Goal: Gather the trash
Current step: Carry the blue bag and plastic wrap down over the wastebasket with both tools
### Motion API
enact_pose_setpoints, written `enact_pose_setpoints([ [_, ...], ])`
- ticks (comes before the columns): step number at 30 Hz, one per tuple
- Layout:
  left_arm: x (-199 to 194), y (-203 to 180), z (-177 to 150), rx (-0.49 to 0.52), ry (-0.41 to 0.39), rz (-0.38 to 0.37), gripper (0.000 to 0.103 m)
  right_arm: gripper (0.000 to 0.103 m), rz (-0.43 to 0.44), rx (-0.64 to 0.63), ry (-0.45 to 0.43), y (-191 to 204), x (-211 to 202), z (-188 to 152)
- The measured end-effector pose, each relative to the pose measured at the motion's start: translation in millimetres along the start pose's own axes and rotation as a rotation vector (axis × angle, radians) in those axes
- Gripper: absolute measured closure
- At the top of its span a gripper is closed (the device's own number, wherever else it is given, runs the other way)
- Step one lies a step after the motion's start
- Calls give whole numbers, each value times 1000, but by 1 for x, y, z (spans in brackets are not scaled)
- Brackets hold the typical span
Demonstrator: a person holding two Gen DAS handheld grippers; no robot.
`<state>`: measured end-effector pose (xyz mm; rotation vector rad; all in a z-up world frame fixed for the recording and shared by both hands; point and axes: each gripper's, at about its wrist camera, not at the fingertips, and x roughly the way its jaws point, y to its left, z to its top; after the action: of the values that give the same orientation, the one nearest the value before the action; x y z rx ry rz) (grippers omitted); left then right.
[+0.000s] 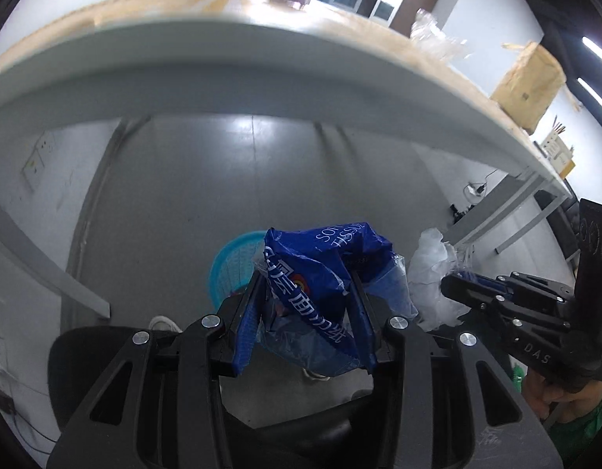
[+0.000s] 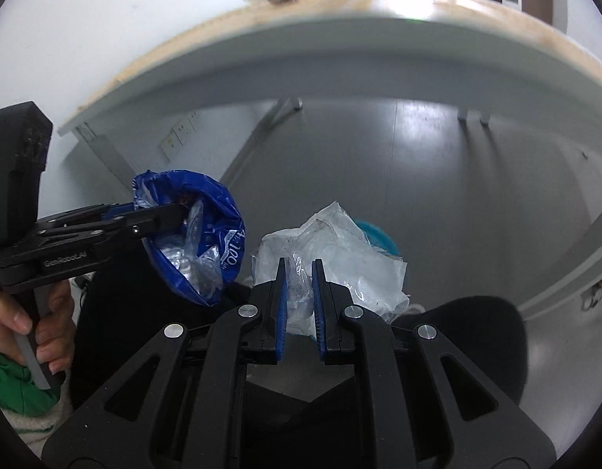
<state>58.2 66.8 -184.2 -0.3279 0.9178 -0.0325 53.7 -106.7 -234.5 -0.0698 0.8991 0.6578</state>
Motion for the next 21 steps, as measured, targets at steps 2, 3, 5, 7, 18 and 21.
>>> enact_pose_setpoints([
  [2,16,8,-4,-23,32,13,62,92,-5,8,24,-2,18,-2],
  [3,22,11,-5,-35,46,17,62,92,-6,13,38,-3,28,-4],
  [5,38,20,-7,-66,80,43,62,92,-8,26,65,-7,46,-5],
  [7,52,25,-6,-91,112,50,62,92,-11,41,90,-12,63,-5],
  [18,114,49,-8,-158,200,75,62,92,-22,101,220,-26,140,-7],
  [21,132,57,-6,-201,239,83,62,92,-16,130,249,-34,153,-8],
])
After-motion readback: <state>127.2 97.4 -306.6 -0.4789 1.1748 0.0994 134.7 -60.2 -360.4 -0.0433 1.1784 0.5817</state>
